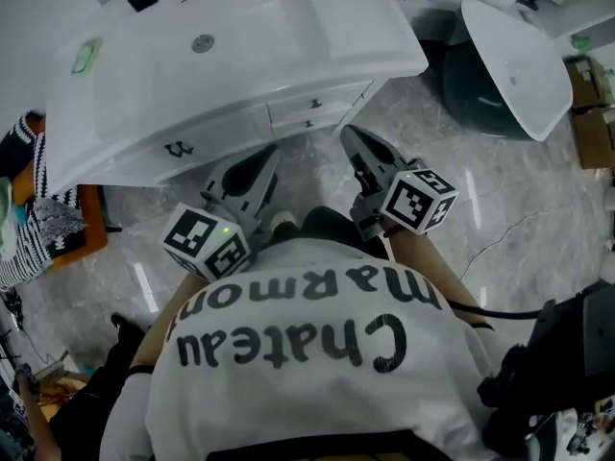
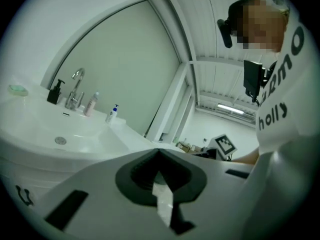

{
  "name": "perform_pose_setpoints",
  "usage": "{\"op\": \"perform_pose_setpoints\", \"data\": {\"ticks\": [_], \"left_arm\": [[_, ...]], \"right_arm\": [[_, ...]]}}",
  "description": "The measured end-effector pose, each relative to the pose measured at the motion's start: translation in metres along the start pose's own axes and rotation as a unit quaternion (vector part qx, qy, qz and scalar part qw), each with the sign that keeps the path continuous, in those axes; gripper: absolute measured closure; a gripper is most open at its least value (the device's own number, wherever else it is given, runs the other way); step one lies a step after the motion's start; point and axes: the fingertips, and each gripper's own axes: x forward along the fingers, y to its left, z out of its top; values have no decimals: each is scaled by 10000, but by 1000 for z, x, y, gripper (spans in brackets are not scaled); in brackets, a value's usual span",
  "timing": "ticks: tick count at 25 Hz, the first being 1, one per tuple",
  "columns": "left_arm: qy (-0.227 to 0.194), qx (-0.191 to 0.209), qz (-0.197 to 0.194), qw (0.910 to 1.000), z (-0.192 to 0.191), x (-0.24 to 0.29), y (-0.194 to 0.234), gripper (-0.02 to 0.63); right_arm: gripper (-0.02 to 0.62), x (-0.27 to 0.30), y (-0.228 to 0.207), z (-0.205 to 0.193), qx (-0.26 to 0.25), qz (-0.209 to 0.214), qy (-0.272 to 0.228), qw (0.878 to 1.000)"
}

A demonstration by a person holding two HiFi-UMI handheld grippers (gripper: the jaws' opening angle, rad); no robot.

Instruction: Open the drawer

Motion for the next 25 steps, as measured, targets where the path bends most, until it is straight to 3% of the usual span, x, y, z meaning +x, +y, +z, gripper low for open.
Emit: {"op": "perform_pose_setpoints", "data": {"ticks": [4,7,11,16,21,25], "left_arm": [[277,-181,-203,9992,-14,16,6,598],[285,-282,-83,9992,-23,28,18,598],[229,-380,438,9981,-40,36,40,598],[435,-287,843,9951,-63,50,64,598],[457,-612,1631,9836,-79,53,87,598],[425,-586,1824,9806,-85,56,94,598]], "right_arm": [[584,13,0,-11,-317,-75,444,9985],[584,29,-4,-20,-510,-40,658,9965],[584,50,-23,-34,-714,37,981,9926],[584,76,-91,-56,-1258,-369,1346,9822],[583,100,-151,-87,-1344,-499,1936,9705],[583,119,-188,-112,-1371,-551,2222,9637]]}}
